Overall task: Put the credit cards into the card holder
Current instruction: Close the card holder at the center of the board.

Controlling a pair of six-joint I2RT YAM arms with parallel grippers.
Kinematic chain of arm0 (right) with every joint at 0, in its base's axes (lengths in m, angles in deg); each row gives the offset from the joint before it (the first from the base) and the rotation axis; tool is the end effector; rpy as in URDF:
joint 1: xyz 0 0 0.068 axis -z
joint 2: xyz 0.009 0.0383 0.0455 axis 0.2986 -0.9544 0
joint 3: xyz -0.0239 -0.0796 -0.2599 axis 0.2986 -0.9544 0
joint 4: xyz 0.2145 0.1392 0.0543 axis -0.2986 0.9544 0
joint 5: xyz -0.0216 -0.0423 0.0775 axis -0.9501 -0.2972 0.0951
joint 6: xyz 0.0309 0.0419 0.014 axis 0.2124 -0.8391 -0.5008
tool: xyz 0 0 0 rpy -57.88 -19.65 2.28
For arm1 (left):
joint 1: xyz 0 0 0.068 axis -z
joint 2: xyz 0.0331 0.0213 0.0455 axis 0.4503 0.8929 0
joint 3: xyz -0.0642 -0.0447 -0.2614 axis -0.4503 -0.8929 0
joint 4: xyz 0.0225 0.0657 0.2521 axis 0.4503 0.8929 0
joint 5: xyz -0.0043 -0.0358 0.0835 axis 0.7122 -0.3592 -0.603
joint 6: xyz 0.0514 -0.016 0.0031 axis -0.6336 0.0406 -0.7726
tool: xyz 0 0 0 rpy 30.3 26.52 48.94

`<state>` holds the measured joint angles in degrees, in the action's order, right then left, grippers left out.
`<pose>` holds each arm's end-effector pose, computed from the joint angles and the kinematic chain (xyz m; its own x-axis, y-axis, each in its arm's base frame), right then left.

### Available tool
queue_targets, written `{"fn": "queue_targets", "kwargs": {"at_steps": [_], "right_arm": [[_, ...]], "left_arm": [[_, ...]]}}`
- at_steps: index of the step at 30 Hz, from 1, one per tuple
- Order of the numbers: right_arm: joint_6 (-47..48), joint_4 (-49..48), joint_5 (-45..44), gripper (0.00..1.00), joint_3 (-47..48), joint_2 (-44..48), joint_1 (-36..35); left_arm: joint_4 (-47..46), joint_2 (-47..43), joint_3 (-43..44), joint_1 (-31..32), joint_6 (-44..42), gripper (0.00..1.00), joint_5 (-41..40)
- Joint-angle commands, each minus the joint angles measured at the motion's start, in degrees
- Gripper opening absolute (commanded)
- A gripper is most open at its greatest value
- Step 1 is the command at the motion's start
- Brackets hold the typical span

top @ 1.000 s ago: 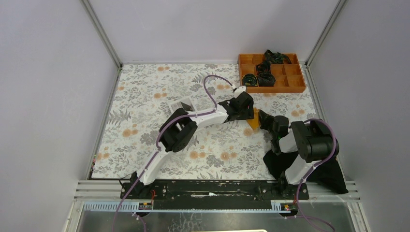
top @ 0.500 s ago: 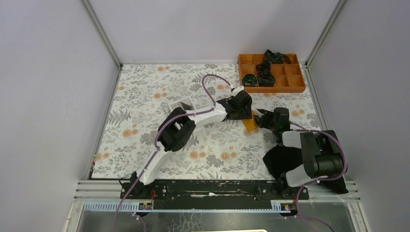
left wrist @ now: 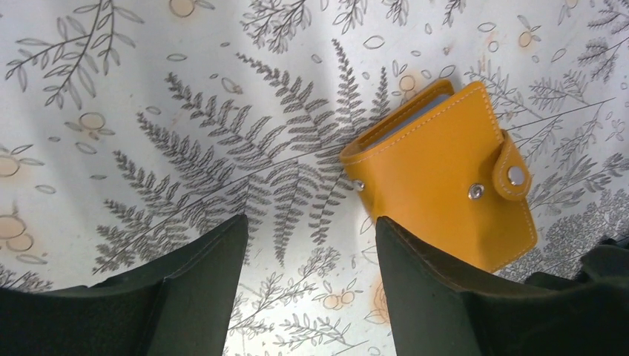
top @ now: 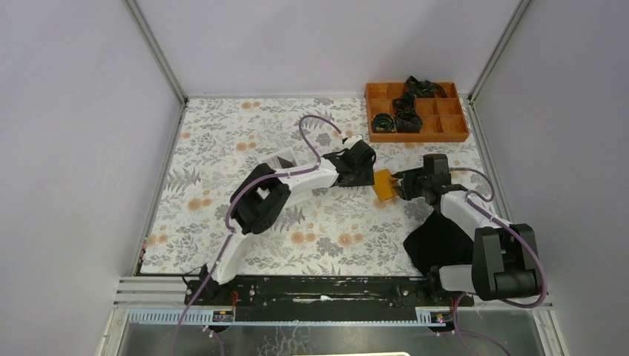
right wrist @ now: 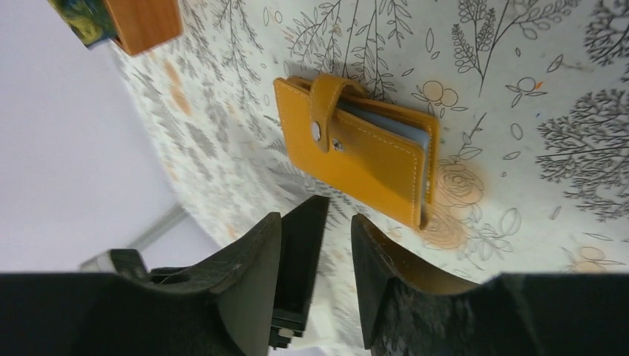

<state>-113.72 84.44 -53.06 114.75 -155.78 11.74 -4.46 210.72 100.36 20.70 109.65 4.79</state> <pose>0.2583 0.0296 0.1773 -0.2468 0.9691 0.0047 0.6312 0.1571 0.7595 0.3362 -0.3577 0.1533 -0.8487 -0.1259 -0.5137 0.0675 0.9375 -0.3413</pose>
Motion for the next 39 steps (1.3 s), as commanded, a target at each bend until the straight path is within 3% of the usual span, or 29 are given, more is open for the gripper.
{"fn": "queue_targets", "kwargs": {"at_steps": [1,11,13,18,23,39], "right_arm": [[14.3,12.2,-1.5,0.47,8.3,1.7,-0.7],[35.9,28.5,-13.4,0.46,24.4,-1.2,-2.0],[38.1,30.4,-16.2,0.42,25.8,-2.5,-2.0],[40.8,30.5,-19.9,0.24,26.5,-6.0,-2.0],[42.6,30.2,-18.5,0.14,27.7,-11.1,-2.0],[44.9,27.5,-13.4,0.14,28.3,-21.9,-3.2]], "left_arm": [[7.8,1.0,-5.7,-0.6,-1.1,0.73,0.8],[0.2,-5.3,-14.3,-0.6,-1.2,0.73,3.7],[-0.2,-6.2,-15.2,-0.5,-1.2,0.73,3.9],[-0.9,-6.6,-16.7,0.0,-1.1,0.72,4.3],[-2.1,-6.9,-17.9,0.9,-1.0,0.72,4.3],[-4.0,-3.2,-14.7,2.5,-0.3,0.72,5.1]]}}
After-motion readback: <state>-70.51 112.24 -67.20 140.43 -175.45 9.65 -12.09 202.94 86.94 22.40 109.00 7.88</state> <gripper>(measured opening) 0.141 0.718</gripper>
